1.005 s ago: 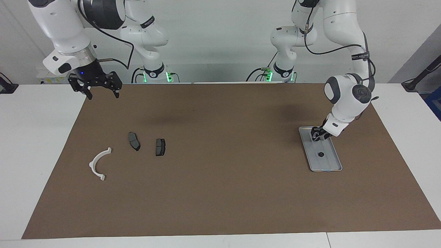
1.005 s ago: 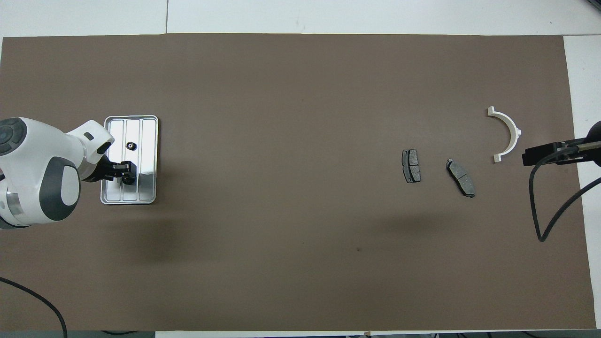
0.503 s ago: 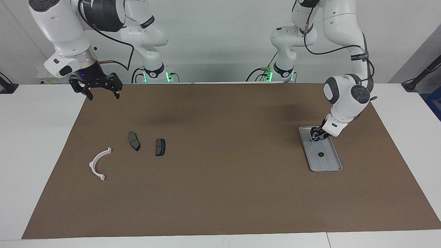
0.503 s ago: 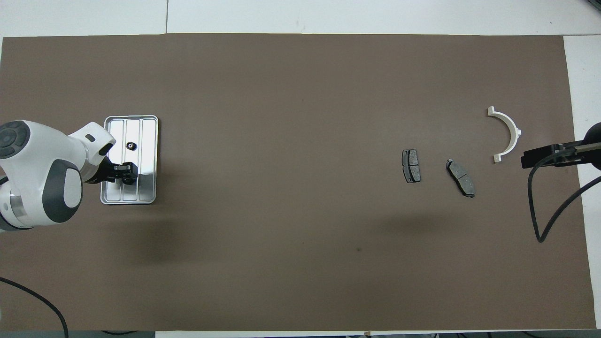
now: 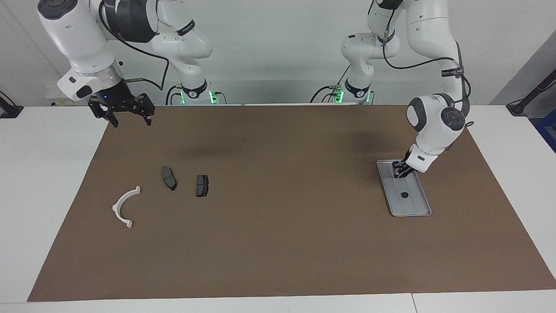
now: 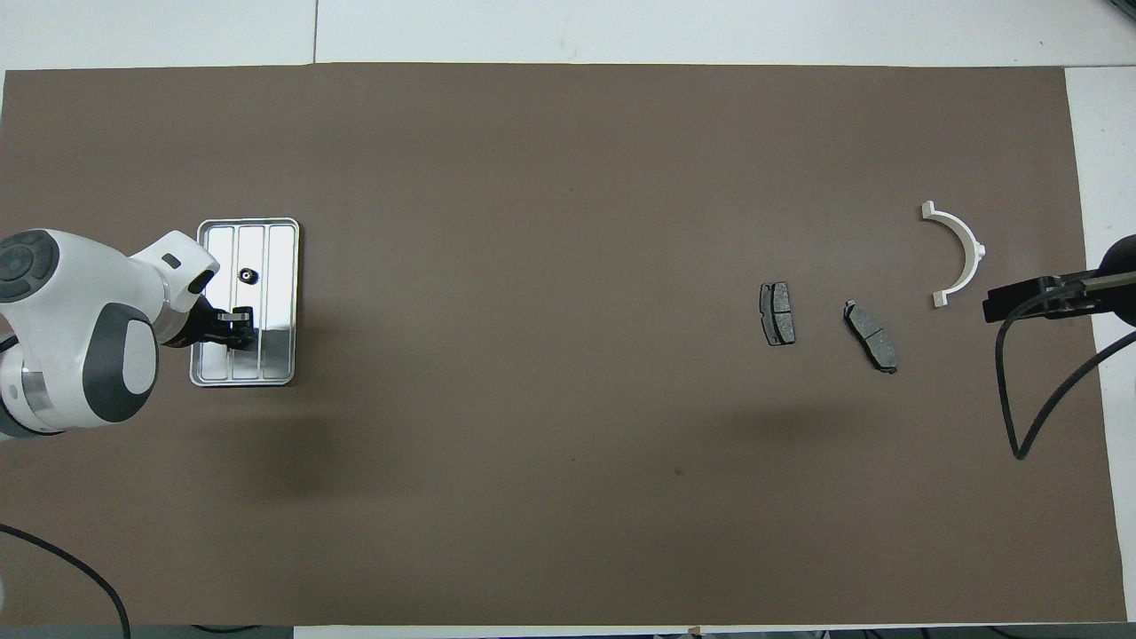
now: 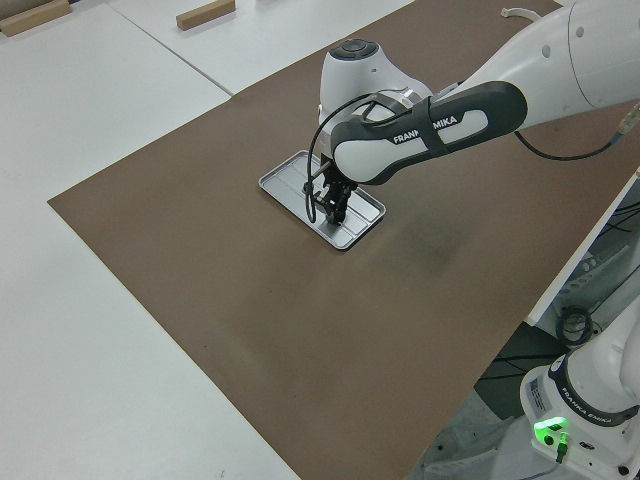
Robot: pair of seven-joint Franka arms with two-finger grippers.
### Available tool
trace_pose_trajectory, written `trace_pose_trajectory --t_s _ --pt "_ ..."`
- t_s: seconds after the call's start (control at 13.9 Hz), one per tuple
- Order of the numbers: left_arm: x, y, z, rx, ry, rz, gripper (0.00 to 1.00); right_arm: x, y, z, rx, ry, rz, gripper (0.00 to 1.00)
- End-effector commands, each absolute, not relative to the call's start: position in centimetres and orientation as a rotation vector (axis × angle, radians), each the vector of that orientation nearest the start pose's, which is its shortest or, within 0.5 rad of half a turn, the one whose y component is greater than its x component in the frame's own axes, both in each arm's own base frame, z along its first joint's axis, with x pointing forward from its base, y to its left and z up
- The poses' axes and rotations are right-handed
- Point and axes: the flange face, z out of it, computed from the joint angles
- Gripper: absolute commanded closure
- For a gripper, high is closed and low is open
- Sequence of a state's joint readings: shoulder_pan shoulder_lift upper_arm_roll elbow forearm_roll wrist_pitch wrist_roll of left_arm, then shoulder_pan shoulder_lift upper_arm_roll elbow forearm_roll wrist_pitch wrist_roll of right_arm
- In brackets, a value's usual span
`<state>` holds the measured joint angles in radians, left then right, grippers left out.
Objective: Place bearing gear from tray to pile
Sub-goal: 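Carry the black bearing with the left gripper toward the table center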
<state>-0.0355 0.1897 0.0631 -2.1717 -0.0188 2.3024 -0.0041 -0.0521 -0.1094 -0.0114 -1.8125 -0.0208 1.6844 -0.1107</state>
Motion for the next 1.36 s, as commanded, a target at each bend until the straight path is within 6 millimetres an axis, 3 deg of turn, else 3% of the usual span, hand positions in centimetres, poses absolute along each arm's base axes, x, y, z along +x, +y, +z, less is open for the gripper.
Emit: trace_pose_trajectory --t_s 0.0,0.14,0.29,0.43,0.57,0.65,0.79,1.01,1.08,1.29 --pt "55.3 0.4 30.5 -3.144 -0.105 0.055 1.0 51.9 -4.1 57.7 -3.143 -0.064 0.037 0.0" --pt "56.9 -2.1 32.9 -3.158 -0.177 0.045 1.0 52.0 -4.1 57.7 -3.143 -0.066 0.037 0.0" --pt "58.0 -6.3 36.1 -3.179 -0.321 0.064 1.0 51.9 -4.1 57.8 -3.144 -0.066 0.034 0.0" --pt "58.4 -12.3 38.9 -3.161 -0.473 0.06 1.0 52.0 -4.2 57.7 -3.143 -0.086 0.034 0.0" --pt "58.0 -19.9 39.8 -3.146 -0.595 0.03 1.0 52.0 -4.2 57.7 -3.142 -0.086 0.037 0.0" --pt "57.8 -22.6 40.8 -3.145 -0.674 -0.002 1.0 51.9 -4.6 57.7 -3.143 -0.079 0.034 0.0" --pt "56.5 -29.2 41.0 -3.132 -0.748 -0.004 1.0 51.9 -5.3 57.6 -3.142 -0.083 0.037 0.0" --pt "57.7 -38.7 37.7 -3.087 -0.864 -0.005 1.0 51.9 -5.3 57.6 -3.142 -0.086 0.037 0.0" --pt "58.3 -39.7 37.1 -3.084 -0.906 -0.019 1.0 51.9 -5.3 57.5 -3.142 -0.086 0.039 0.0" --pt "57.0 -42.9 34.1 -3.092 -0.875 -0.035 1.0 51.9 -5.3 57.5 -3.142 -0.083 0.039 0.0"
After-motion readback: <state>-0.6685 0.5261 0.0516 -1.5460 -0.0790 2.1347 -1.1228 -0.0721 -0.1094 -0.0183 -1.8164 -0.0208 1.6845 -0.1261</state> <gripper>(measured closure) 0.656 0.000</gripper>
